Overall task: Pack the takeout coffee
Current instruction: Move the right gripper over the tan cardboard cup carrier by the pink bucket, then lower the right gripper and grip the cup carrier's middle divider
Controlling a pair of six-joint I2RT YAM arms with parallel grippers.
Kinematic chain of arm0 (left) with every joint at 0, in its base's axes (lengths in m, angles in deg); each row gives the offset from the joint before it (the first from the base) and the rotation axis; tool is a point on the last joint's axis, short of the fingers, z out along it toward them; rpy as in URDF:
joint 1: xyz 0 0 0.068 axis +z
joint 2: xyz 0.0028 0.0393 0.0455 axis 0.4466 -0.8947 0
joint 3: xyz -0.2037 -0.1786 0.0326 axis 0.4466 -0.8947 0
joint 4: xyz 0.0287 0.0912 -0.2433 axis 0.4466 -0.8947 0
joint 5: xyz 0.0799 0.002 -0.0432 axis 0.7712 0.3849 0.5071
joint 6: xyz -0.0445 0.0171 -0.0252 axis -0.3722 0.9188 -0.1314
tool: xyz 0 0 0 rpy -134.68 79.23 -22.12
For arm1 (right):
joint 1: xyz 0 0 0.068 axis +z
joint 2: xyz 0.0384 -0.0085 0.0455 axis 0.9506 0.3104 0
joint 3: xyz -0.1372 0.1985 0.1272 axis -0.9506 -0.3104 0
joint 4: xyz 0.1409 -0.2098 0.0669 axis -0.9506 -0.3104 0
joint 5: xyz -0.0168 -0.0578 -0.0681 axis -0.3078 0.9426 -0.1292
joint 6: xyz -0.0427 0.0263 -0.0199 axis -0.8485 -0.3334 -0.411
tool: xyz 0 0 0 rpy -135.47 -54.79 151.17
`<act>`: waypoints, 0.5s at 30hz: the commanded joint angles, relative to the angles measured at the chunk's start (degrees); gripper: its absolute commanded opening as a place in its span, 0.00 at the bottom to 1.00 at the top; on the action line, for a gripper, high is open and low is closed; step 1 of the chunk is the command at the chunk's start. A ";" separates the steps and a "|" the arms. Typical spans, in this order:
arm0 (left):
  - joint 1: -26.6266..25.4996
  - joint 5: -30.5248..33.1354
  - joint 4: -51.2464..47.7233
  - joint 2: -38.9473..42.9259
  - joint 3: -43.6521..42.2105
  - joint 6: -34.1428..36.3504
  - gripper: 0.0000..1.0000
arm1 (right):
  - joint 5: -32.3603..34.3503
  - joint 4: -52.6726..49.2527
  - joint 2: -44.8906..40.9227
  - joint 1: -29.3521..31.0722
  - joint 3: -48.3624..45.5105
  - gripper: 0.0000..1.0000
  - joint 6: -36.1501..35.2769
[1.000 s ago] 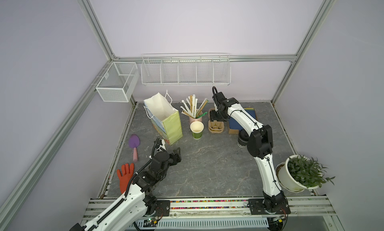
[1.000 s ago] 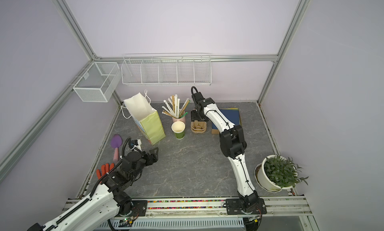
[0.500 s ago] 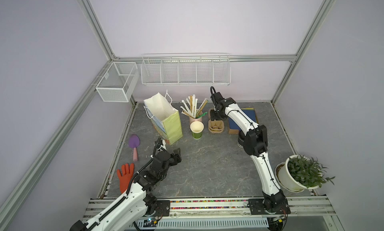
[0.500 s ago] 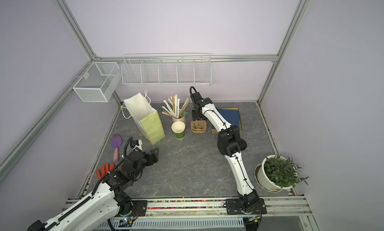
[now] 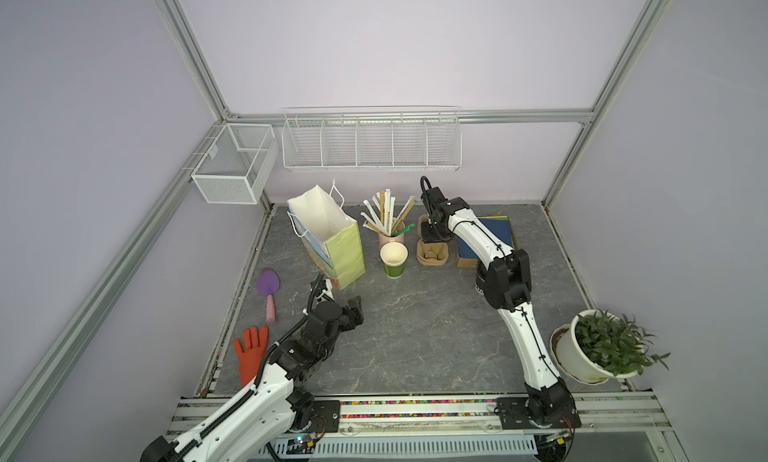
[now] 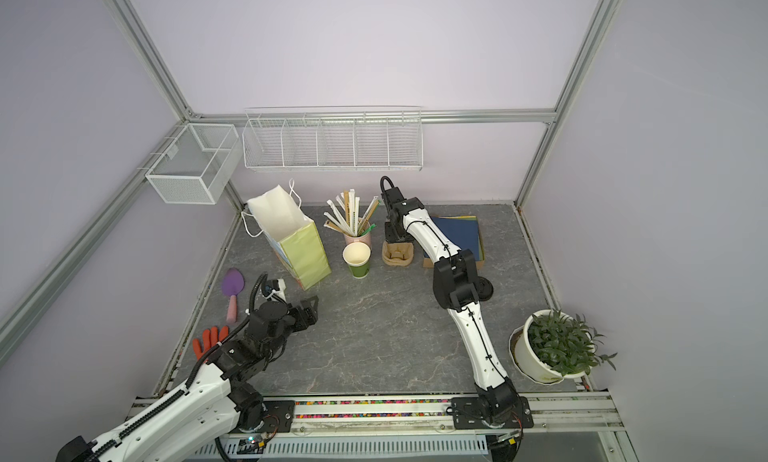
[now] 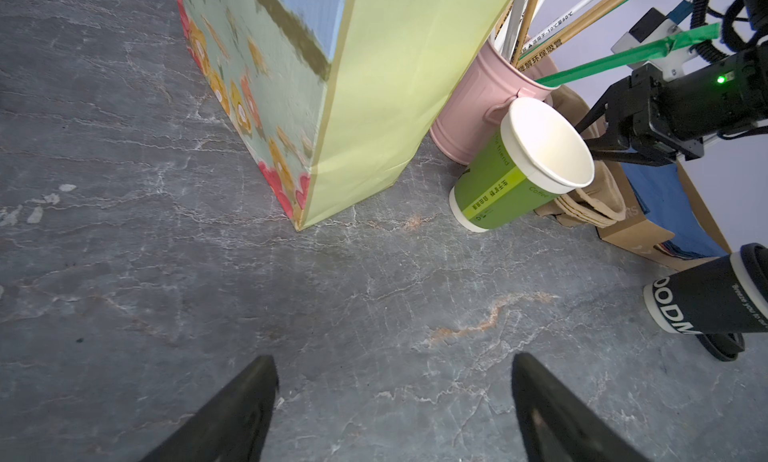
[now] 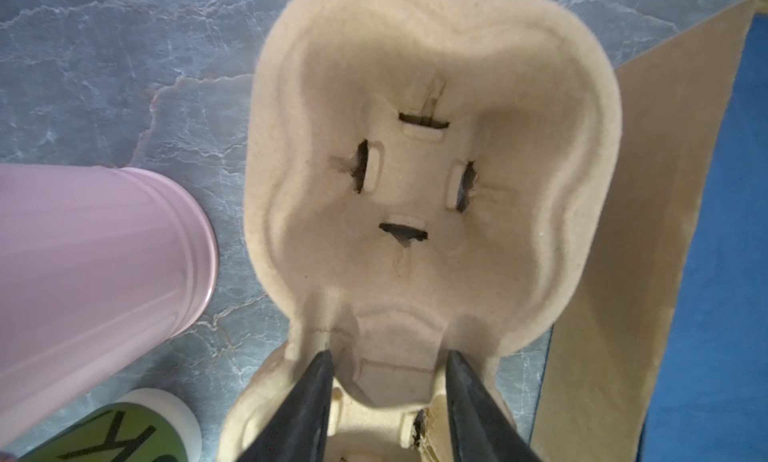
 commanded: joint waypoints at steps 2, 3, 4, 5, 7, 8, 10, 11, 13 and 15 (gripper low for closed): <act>0.03 0.48 0.95 -0.40 0.48 0.72 0.89 | 0.08 -0.17 0.56 -0.40 0.94 0.42 0.47; 0.03 0.48 0.96 -0.45 0.49 0.71 0.88 | 0.13 -0.24 0.48 -0.37 0.92 0.40 0.57; 0.03 0.52 0.96 -0.56 0.54 0.72 0.89 | 0.12 -0.27 0.39 -0.40 0.93 0.40 0.56; 0.03 0.39 0.99 -0.54 0.55 0.67 0.89 | 0.11 -0.29 0.18 -0.40 0.90 0.39 0.72; 0.03 0.39 0.95 -0.68 0.55 0.65 0.88 | -0.05 -0.43 -0.31 -0.39 0.94 0.35 0.82; 0.03 0.39 1.03 -0.63 0.54 0.71 0.89 | 0.01 -0.41 -0.70 -0.38 0.93 0.35 0.90; 0.03 0.44 1.00 -0.65 0.53 0.76 0.89 | -0.06 -0.26 -1.40 -0.29 0.95 0.35 1.04; 0.03 0.39 1.09 -0.73 0.56 0.76 0.89 | -0.14 -0.28 -1.70 -0.29 0.95 0.34 1.13; 0.03 0.35 1.08 -0.76 0.57 0.76 0.89 | -0.22 -0.30 -2.54 -0.29 0.93 0.33 1.17; 0.03 0.35 1.04 -0.74 0.55 0.76 0.89 | -0.33 -0.38 -3.26 -0.26 0.98 0.33 1.26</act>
